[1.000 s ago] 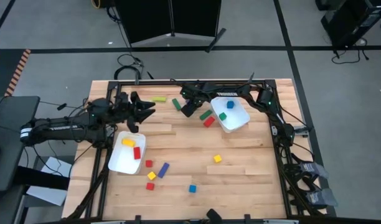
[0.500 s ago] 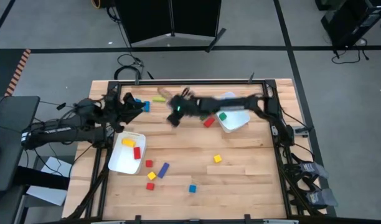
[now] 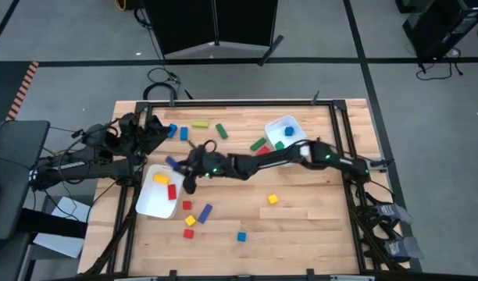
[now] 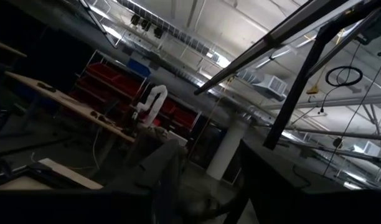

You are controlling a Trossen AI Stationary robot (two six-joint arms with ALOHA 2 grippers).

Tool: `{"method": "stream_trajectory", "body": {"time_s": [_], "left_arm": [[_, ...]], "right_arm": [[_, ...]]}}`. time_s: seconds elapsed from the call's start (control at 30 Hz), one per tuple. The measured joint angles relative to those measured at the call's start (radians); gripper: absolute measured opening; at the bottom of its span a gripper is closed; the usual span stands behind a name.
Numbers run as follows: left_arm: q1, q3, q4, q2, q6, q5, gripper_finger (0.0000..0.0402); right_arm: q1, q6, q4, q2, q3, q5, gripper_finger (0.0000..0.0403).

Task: Sort blocks by size
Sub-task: Put the large purple block into the left white bin, then put the small blue block into the right white bin

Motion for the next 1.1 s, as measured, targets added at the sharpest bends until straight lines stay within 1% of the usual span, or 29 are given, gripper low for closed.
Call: {"method": "stream_trajectory", "body": {"time_s": [0.07, 0.2, 0.27, 0.3, 0.33, 0.4, 0.47, 0.53, 0.6, 0.67, 0.73, 0.83, 0.9, 0.97, 1.03, 1.1], "left_arm": [[0.0, 0.0, 0.0, 0.0, 0.0, 0.0, 0.0177], [0.0, 0.0, 0.0, 0.0, 0.0, 0.0, 0.0176], [0.0, 0.0, -0.002, 0.0, -0.001, 0.0, 0.0176], [0.0, 0.0, -0.008, 0.0, -0.001, 0.0, 0.0176], [0.0, 0.0, -0.015, 0.001, -0.001, 0.0, 0.0176], [0.0, 0.0, -0.045, 0.002, 0.004, 0.0, 0.0176], [-0.001, 0.0, -0.077, 0.003, 0.024, 0.0, 0.0176], [-0.001, 0.0, -0.116, 0.003, 0.048, 0.0, 0.0176], [-0.001, 0.0, -0.148, 0.004, 0.066, -0.003, 0.0176], [-0.001, 0.0, -0.191, 0.006, 0.085, -0.028, 0.0176], [-0.001, 0.0, -0.237, 0.02, 0.105, -0.057, 0.0176], [0.0, 0.0, -0.293, 0.064, 0.141, -0.116, 0.0176], [0.0, 0.0, -0.303, 0.13, 0.166, -0.129, 0.0176], [0.0, 0.0, -0.302, 0.223, 0.19, -0.123, 0.0176], [-0.009, 0.0, -0.307, 0.331, 0.217, -0.082, 0.0176], [-0.041, 0.002, -0.312, 0.441, 0.293, -0.032, 0.0176]], "right_arm": [[0.01, -0.007, -0.02, 0.073, 0.095, -0.025, 0.0115], [0.02, -0.026, -0.124, 0.19, 0.297, -0.078, 0.0115], [0.015, -0.053, -0.174, 0.234, 0.37, -0.105, 0.0115], [0.013, -0.067, -0.205, 0.245, 0.389, -0.114, 0.0124], [0.011, -0.086, -0.224, 0.25, 0.392, -0.12, 0.0144], [0.005, -0.12, -0.23, 0.254, 0.393, -0.124, 0.0204], [0.0, -0.146, -0.256, 0.236, 0.386, -0.123, 0.0262], [-0.001, -0.18, -0.265, 0.202, 0.36, -0.098, 0.0307], [-0.001, -0.212, -0.227, 0.154, 0.284, -0.052, 0.0332], [0.004, -0.235, -0.145, 0.085, 0.151, -0.001, 0.0339], [0.008, -0.247, -0.011, -0.005, -0.038, 0.053, 0.0334], [0.011, -0.248, 0.197, -0.197, -0.375, 0.146, 0.0314], [0.01, -0.251, 0.295, -0.339, -0.585, 0.207, 0.03], [0.009, -0.272, 0.344, -0.469, -0.764, 0.265, 0.0289], [0.019, -0.295, 0.349, -0.602, -0.916, 0.316, 0.0283], [0.037, -0.305, 0.357, -0.73, -1.031, 0.366, 0.028]]}}
